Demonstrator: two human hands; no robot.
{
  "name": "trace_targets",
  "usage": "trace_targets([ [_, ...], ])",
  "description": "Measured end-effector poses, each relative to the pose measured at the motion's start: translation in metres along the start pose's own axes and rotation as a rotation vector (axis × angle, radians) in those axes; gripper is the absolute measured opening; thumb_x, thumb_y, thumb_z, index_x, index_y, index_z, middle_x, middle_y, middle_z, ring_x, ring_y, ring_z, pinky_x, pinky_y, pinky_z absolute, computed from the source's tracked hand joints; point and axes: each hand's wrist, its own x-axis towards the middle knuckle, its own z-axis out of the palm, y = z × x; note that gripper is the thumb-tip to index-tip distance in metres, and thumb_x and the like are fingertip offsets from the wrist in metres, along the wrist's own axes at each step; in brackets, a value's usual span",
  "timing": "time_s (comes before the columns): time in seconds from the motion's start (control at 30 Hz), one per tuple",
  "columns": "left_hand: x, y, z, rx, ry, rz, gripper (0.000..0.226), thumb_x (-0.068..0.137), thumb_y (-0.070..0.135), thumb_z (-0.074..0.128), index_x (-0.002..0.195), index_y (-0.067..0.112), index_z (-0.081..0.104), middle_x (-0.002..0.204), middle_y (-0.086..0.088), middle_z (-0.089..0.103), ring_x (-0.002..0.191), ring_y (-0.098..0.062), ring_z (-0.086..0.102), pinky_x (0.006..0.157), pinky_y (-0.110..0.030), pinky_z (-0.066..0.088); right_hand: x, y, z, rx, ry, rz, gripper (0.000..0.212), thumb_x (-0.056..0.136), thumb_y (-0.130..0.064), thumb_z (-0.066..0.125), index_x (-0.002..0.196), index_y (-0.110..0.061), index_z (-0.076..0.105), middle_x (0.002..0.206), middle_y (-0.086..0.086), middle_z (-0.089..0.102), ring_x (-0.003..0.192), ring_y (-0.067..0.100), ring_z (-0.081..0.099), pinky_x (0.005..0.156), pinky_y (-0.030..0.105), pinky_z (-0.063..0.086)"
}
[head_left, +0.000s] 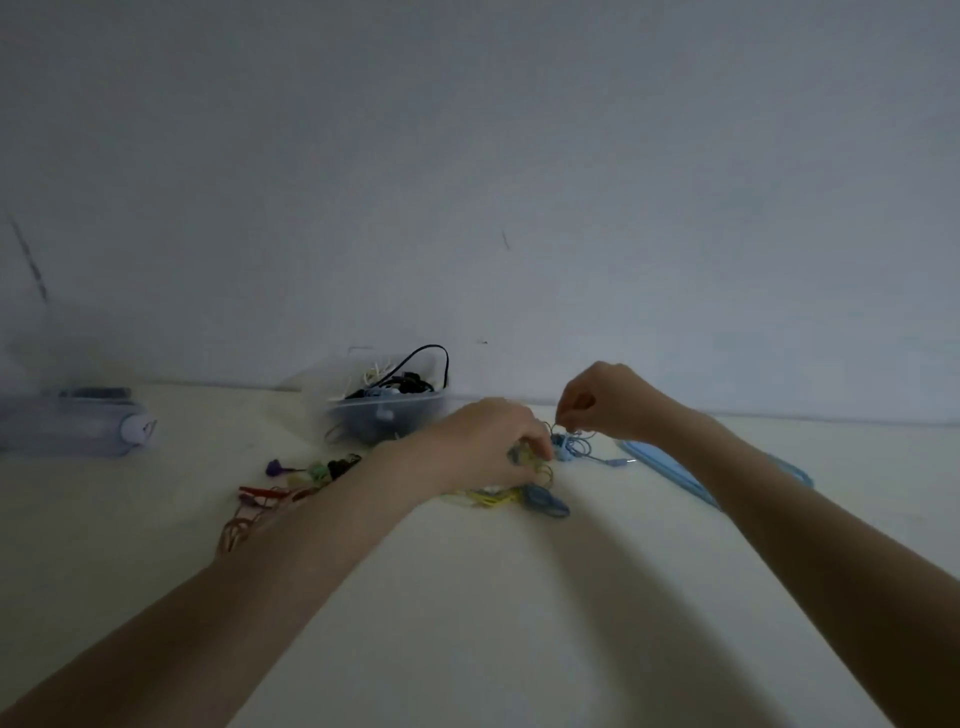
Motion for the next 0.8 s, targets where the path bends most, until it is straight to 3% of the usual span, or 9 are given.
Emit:
trace_targets([
  [0.1, 0.004, -0.002, 0.015, 0.334, -0.031, 0.021, 0.024, 0.084, 0.020, 0.057, 0.105, 0.030, 0.066, 0.106, 0.003, 0.061, 0.106, -0.019, 0.049, 0.084, -0.030, 0.038, -0.021, 0.005, 0.013, 0.067, -0.042, 0.008, 0.009, 0.082, -0.014, 0.065, 0.075, -0.016, 0.070, 0.072, 0.003, 0.067, 0.054, 0.001, 0.053, 0.053, 0.006, 0.039],
  [0.17, 0.004, -0.003, 0.014, 0.363, -0.018, 0.021, 0.024, 0.087, 0.019, 0.057, 0.106, 0.028, 0.067, 0.106, 0.003, 0.064, 0.106, -0.019, 0.050, 0.085, -0.029, 0.037, -0.029, 0.005, 0.019, 0.138, -0.076, 0.005, 0.010, 0.080, -0.018, 0.068, 0.070, -0.019, 0.067, 0.068, 0.006, 0.067, 0.046, -0.001, 0.050, 0.048, 0.007, 0.039],
  [0.23, 0.004, -0.005, 0.008, 0.313, -0.044, 0.008, 0.023, 0.086, 0.018, 0.060, 0.106, 0.026, 0.068, 0.105, 0.001, 0.064, 0.103, -0.019, 0.052, 0.084, -0.027, 0.041, -0.037, 0.000, 0.023, 0.202, -0.132, 0.012, 0.005, 0.079, -0.022, 0.070, 0.078, -0.017, 0.068, 0.071, 0.006, 0.066, 0.053, 0.002, 0.053, 0.050, 0.010, 0.040],
  [0.37, -0.001, -0.010, 0.010, 0.349, -0.111, -0.051, 0.025, 0.083, 0.023, 0.064, 0.107, 0.026, 0.067, 0.105, -0.003, 0.056, 0.101, -0.024, 0.053, 0.081, -0.030, 0.041, -0.046, -0.009, 0.040, 0.051, -0.157, -0.037, 0.028, 0.081, -0.028, 0.070, 0.104, -0.011, 0.068, 0.102, 0.005, 0.068, 0.082, 0.012, 0.054, 0.056, 0.007, 0.034],
  [0.47, -0.002, -0.007, 0.013, 0.400, -0.090, -0.041, 0.023, 0.086, 0.019, 0.060, 0.108, 0.022, 0.067, 0.106, -0.004, 0.056, 0.105, -0.023, 0.050, 0.078, -0.028, 0.036, -0.045, -0.011, 0.050, 0.005, -0.061, -0.061, 0.019, 0.084, -0.017, 0.064, 0.099, -0.006, 0.070, 0.101, 0.011, 0.068, 0.087, 0.023, 0.059, 0.064, 0.019, 0.036],
  [0.53, -0.004, -0.004, 0.006, 0.434, -0.042, -0.034, 0.021, 0.089, 0.024, 0.058, 0.108, 0.022, 0.067, 0.108, -0.002, 0.054, 0.107, -0.021, 0.045, 0.085, -0.030, 0.035, -0.045, -0.014, 0.045, 0.091, 0.064, -0.070, 0.014, 0.083, -0.011, 0.063, 0.090, -0.003, 0.071, 0.095, 0.013, 0.069, 0.076, 0.019, 0.055, 0.062, 0.019, 0.036],
  [0.67, -0.006, -0.001, -0.019, 0.132, 0.215, -0.100, 0.012, 0.088, 0.025, 0.061, 0.097, 0.018, 0.066, 0.094, 0.004, 0.050, 0.096, -0.015, 0.048, 0.075, -0.025, 0.037, -0.040, -0.019, 0.016, 0.340, 0.318, -0.067, 0.010, 0.084, -0.007, 0.063, 0.088, -0.004, 0.071, 0.081, 0.003, 0.065, 0.065, 0.010, 0.052, 0.056, 0.010, 0.036],
  [0.73, -0.003, 0.004, -0.033, -0.134, 0.356, -0.147, 0.007, 0.088, 0.018, 0.061, 0.094, 0.017, 0.064, 0.090, 0.006, 0.055, 0.086, -0.010, 0.053, 0.069, -0.018, 0.037, -0.040, -0.022, -0.001, 0.699, 0.421, -0.014, 0.010, 0.086, -0.008, 0.063, 0.095, -0.008, 0.066, 0.081, 0.002, 0.062, 0.061, 0.009, 0.053, 0.055, 0.010, 0.042],
  [0.8, 0.001, 0.011, -0.047, -0.356, 0.462, -0.177, 0.007, 0.088, 0.012, 0.060, 0.094, 0.014, 0.062, 0.089, 0.004, 0.062, 0.082, -0.009, 0.058, 0.074, -0.016, 0.043, -0.043, -0.021, -0.013, 1.068, 0.380, 0.054, 0.022, 0.089, -0.012, 0.061, 0.110, -0.009, 0.057, 0.091, 0.006, 0.061, 0.069, 0.013, 0.057, 0.059, 0.019, 0.048],
])
